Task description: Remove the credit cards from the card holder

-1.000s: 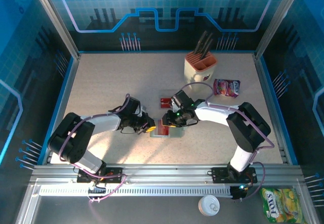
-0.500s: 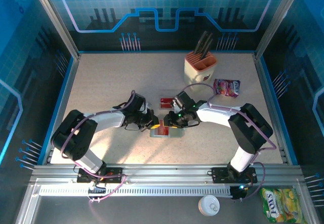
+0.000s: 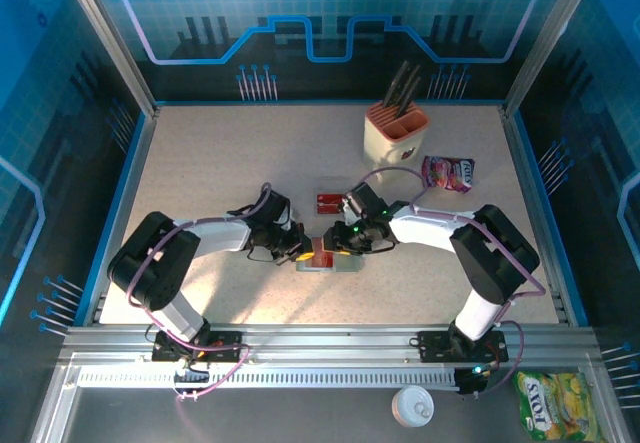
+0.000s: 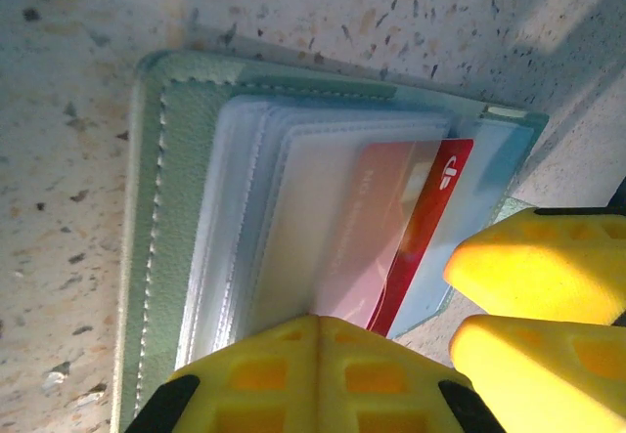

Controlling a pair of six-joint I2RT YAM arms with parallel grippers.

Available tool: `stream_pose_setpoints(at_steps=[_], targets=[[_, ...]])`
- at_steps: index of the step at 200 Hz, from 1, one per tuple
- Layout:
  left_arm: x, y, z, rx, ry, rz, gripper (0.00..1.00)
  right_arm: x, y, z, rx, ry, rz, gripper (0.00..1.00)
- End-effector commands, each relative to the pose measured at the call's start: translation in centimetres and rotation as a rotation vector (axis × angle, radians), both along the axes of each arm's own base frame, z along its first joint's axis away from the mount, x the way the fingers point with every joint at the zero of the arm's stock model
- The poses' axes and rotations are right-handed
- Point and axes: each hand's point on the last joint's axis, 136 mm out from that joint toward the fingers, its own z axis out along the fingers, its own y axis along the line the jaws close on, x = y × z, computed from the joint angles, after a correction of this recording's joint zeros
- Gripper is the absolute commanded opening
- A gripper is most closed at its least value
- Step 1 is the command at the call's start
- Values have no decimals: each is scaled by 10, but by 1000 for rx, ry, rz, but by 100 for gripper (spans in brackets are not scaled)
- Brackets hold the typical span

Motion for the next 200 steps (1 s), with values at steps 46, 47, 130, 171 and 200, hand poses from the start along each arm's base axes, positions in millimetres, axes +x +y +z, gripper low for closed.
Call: stream_pose_setpoints(at_steps=[46, 47, 130, 171, 200], targets=[[-8, 7, -13, 63, 26, -16, 0, -1, -1, -18, 11, 57, -18, 39], [-8, 7, -13, 63, 28, -16, 0, -1, -1, -18, 11, 57, -18, 39], [-9, 8, -17, 74, 45, -14, 0, -4, -8, -24, -3, 66, -32, 39], [-9, 9, -18, 81, 49, -16, 0, -5, -11, -24, -3, 68, -43, 39], [-9, 9, -19, 82, 49, -16, 0, -3, -4, -21, 48, 75, -44, 36]])
